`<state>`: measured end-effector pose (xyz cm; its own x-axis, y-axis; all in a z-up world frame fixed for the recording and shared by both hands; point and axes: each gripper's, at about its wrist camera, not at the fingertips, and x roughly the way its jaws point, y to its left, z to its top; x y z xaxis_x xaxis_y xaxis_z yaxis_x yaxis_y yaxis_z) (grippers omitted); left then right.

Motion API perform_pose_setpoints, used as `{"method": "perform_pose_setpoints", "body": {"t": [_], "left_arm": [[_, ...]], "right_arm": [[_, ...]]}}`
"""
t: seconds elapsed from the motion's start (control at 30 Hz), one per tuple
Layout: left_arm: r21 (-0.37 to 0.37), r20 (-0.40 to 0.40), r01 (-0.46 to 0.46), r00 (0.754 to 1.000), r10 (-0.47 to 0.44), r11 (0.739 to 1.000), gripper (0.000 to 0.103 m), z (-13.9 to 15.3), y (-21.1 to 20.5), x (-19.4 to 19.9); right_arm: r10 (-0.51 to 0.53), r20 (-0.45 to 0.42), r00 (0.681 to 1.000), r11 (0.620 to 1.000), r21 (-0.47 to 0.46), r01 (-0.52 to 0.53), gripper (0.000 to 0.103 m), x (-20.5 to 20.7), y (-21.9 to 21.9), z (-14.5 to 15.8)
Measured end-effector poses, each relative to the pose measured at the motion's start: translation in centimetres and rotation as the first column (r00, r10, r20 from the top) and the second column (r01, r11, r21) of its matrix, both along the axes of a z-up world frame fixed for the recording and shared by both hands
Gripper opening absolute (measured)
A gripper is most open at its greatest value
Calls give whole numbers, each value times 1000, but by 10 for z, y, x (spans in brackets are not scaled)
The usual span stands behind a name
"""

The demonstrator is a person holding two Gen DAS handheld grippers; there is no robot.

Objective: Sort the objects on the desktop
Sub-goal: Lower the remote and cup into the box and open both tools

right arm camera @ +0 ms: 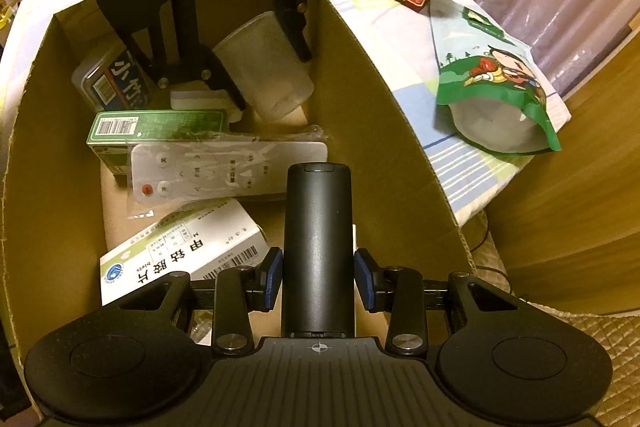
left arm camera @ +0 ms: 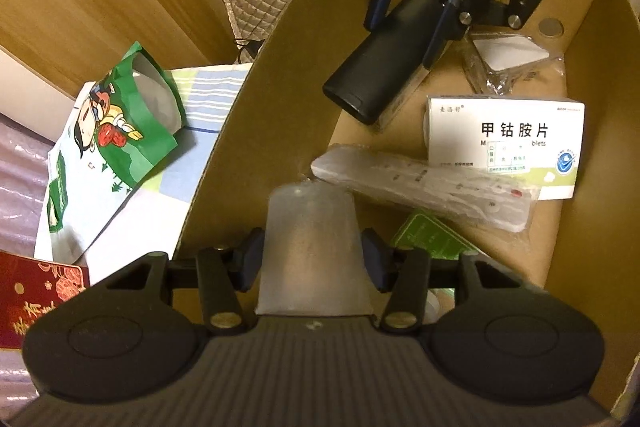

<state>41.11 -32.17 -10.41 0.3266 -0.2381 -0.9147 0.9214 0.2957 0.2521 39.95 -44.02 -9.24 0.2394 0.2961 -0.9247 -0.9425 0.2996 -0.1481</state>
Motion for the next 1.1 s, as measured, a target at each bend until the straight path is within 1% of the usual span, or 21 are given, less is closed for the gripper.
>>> {"method": "perform_pose_setpoints", "body": {"t": [0.37,0.47,0.6,0.7,0.9,1.1], "left_arm": [[-16,6,-16,1000,16,1000,49,8,3,-5],[-21,9,-21,1000,21,1000,49,12,4,-9],[-27,14,-33,999,33,999,49,15,4,-14],[-32,10,-57,998,57,998,49,18,5,-17],[-17,1,-122,993,122,992,50,21,7,-21],[-6,3,-179,984,179,984,52,25,9,-26]], "right_arm": [[-3,-26,1000,1000,-1,3,37,-5,5,-2],[-9,-10,1000,1000,26,9,38,-7,6,-1],[-33,-26,999,998,59,34,38,-5,3,4],[-47,-34,998,997,63,49,38,-5,1,6],[-85,-50,995,995,52,88,38,-10,-2,9],[-157,-60,986,986,42,160,38,-16,-5,10]]}}
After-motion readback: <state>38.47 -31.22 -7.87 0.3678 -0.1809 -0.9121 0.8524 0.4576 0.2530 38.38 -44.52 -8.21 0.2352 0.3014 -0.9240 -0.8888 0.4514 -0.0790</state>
